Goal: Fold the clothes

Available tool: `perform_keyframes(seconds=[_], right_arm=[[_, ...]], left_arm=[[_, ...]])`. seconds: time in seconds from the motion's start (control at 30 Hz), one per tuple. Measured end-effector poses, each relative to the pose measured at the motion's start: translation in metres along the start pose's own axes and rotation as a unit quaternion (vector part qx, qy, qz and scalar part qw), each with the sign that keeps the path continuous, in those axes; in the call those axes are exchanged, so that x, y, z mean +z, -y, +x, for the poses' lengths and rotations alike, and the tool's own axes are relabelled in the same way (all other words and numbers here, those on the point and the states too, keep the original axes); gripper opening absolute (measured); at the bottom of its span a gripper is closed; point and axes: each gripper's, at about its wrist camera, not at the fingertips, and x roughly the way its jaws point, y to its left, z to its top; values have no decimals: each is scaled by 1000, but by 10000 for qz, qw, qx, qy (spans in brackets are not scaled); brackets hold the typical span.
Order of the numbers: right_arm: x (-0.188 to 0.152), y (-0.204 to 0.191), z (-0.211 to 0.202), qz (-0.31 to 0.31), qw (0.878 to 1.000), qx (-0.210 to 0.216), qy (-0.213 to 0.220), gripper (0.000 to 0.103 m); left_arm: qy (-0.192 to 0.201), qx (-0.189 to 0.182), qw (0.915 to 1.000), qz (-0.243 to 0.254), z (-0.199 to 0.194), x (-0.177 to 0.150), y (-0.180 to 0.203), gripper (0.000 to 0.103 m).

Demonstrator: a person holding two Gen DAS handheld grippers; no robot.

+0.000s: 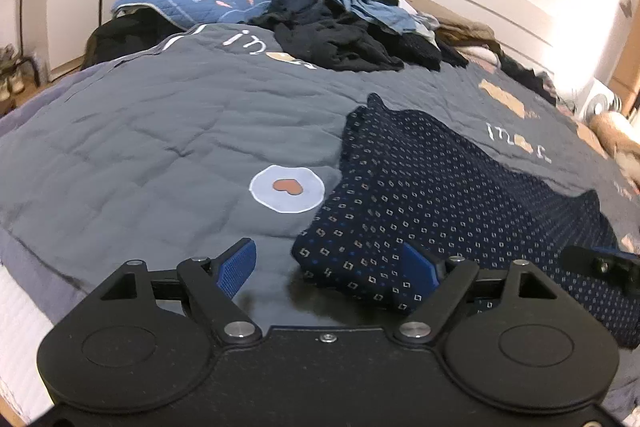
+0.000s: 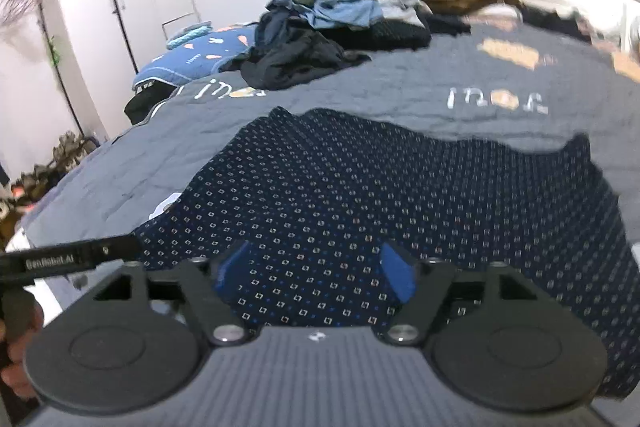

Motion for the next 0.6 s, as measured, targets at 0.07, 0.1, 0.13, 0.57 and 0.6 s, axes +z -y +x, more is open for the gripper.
perform_keyframes(seconds=[0.07,0.1,0.13,0.57,0.6], right_arm=[[0,-5,-4,-135,9998,53,102,86],[0,-5,-7,-100,9998,104,160,88],[0,-6,-9,-66,9996,156,218,93],[7,8,-5,185,9998,-97,-30,103],[5,7,-4,112,9998,-162,-29,103]], left_arm=[[-28,-57,9998,-185,0,-1,-4,79],[-54,-98,9995,-283,0,-2,-6,79],[-80,-139,9991,-382,0,-2,-8,79],[-172,-165,9984,-504,5,-8,-5,79],[-187,-181,9982,-539,6,-8,-5,79]])
